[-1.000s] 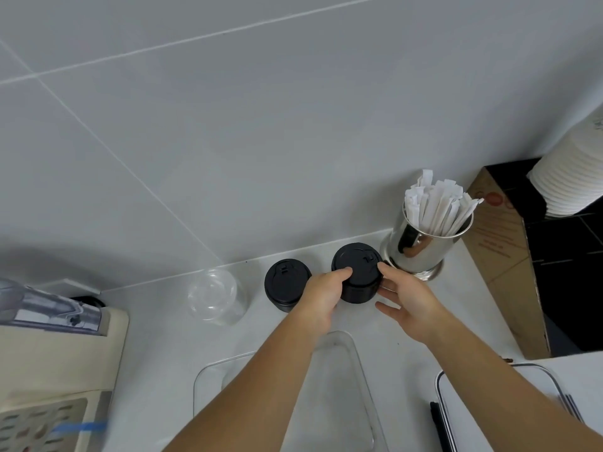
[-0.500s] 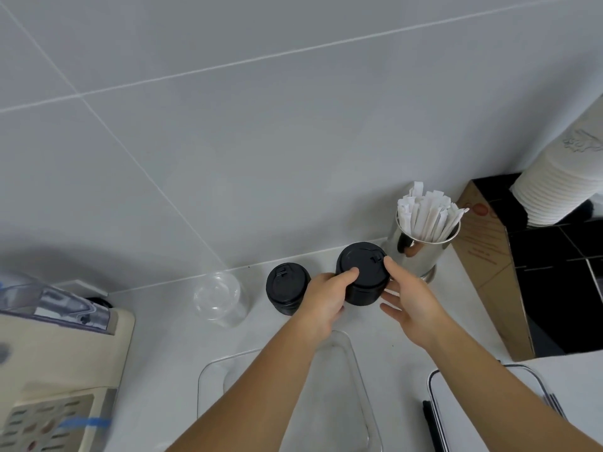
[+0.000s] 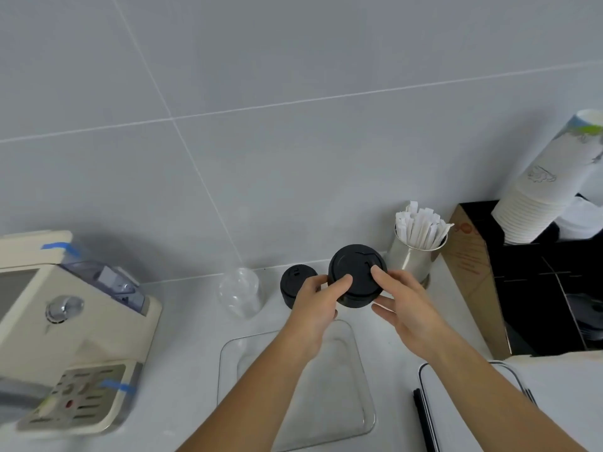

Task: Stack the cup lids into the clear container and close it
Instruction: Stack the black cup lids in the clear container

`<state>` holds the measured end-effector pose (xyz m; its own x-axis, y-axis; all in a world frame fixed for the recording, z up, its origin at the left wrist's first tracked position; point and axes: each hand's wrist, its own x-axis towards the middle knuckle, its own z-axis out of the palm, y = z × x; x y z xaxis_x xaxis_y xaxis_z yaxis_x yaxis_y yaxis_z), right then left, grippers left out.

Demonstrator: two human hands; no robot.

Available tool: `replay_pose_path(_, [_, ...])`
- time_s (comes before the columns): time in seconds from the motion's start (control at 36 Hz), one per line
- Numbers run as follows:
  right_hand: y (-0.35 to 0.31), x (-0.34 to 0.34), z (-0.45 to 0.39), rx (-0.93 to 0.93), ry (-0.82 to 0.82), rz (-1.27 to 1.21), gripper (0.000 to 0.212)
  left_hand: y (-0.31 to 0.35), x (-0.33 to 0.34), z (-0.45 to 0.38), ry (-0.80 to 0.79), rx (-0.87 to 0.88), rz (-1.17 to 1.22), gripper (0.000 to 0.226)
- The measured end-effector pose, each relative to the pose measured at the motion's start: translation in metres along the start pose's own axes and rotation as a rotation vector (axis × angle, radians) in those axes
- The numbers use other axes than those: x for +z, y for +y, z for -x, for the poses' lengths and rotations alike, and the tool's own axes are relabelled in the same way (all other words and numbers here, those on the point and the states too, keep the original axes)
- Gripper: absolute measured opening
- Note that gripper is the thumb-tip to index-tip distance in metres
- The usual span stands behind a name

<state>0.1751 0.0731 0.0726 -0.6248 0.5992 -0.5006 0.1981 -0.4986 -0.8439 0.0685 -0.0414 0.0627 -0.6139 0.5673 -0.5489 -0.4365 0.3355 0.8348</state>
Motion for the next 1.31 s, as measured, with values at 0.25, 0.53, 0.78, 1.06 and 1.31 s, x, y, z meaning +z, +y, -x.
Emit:
replay_pose_path(0.25, [0.000,0.015,0.048,-0.049,-0.075,0.013,0.039,-0.001,-0.016,0.062,0.006,0.070,0.121,0.077])
replay_pose_path(0.53, [0.010,0.030,0.083,-0.084,-0.152,0.032,0.042,-0.014,-0.032,0.103,0.006,0.132,0.204,0.064])
replay_pose_path(0.78, [0.023,0.039,0.103,-0.058,-0.197,0.087,0.036,-0.032,-0.045,0.119,0.019,0.161,0.379,0.069])
replay_pose_path(1.06, [0.036,0.038,0.111,-0.209,-0.161,0.373,0.046,-0.045,-0.056,0.130,0.147,0.168,0.400,0.081])
replay_pose_path(1.31, [0.059,0.032,0.124,-0.807,-0.171,0.888,0.045,-0.051,-0.061,0.133,0.316,0.158,0.311,0.108])
